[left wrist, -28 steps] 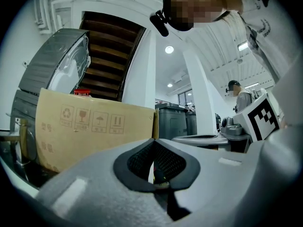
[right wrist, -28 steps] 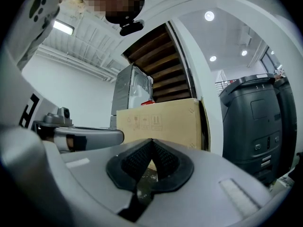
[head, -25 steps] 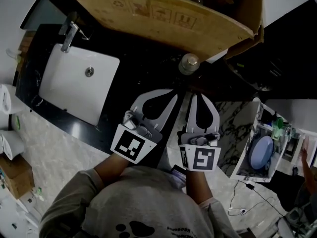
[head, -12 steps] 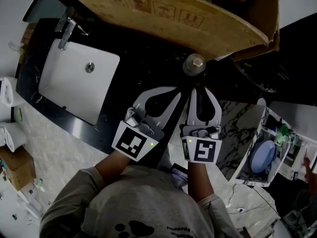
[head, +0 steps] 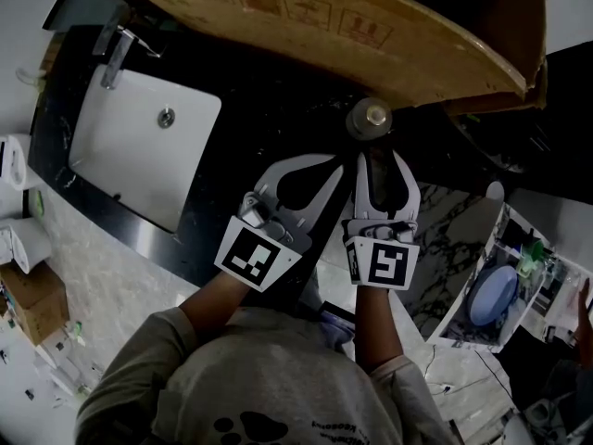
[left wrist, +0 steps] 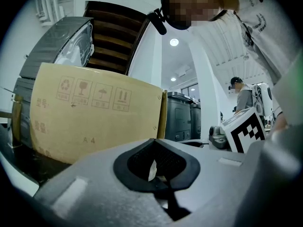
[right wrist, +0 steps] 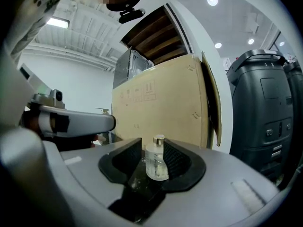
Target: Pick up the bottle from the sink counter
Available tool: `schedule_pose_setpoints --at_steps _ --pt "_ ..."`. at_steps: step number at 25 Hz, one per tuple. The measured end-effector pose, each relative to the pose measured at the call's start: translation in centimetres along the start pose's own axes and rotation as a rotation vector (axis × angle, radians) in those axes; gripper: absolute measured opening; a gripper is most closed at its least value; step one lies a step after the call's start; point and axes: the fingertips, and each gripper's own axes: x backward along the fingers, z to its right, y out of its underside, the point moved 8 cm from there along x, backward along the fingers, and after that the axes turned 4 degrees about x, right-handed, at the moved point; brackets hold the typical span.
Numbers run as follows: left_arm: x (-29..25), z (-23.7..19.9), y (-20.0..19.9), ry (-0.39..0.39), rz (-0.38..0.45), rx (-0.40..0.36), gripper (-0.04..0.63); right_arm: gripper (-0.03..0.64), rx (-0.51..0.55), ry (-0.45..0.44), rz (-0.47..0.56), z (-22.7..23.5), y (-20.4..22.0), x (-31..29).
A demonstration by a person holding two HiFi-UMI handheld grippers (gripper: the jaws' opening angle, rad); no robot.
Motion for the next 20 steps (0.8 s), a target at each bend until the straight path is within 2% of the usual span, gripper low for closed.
schedule_pose_setpoints --at_steps 3,7,16,20 --pt "-0.3 -0.3 0.5 0.000 -0.009 0.000 0.003 0.158 0.013 -0.010 -0.064 0.5 1.4 -0.4" --pt "-0.7 -0.5 1.0 -0.004 -0.014 0.019 0.003 0.188 0.015 -0.024 -0.092 0.7 2.3 -1.3" --pt "-1.3 -1.1 1.9 -0.012 -0.032 0.026 0.003 0.244 0.016 -0.053 -0.122 1.2 4.3 -2.9" --pt "-1.4 -1.3 2.2 -0.018 -0.042 0.023 0.002 0.265 0.029 -0.067 -0.095 1.5 4.3 -4.0"
